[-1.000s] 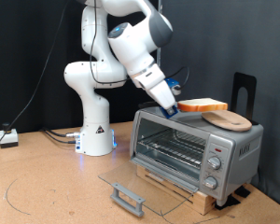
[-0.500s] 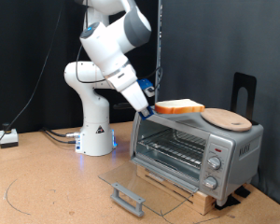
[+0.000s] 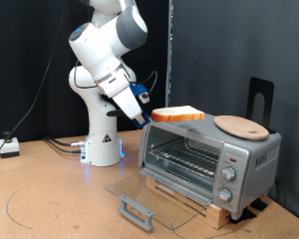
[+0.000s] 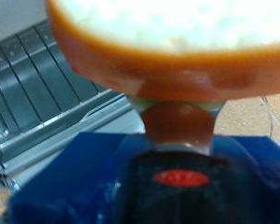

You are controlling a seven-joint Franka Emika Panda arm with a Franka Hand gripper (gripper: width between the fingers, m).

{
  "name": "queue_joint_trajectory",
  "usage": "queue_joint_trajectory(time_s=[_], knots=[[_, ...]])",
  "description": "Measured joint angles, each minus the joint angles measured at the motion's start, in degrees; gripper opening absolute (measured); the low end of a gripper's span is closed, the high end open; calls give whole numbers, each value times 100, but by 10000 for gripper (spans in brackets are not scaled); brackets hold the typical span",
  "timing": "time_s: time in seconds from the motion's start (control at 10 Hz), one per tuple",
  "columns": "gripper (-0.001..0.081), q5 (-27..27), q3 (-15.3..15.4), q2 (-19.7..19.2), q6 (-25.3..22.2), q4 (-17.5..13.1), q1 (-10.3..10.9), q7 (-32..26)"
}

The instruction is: Make a piece of toast with the oven

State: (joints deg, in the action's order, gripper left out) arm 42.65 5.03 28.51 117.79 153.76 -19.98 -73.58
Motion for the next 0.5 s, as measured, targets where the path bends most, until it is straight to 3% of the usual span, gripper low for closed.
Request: queue_joint_trajectory(time_s=[0.2, 0.5], knots=[[414, -29, -150, -81, 137, 3, -56, -393], [414, -404, -395, -376, 166, -54, -311, -675]])
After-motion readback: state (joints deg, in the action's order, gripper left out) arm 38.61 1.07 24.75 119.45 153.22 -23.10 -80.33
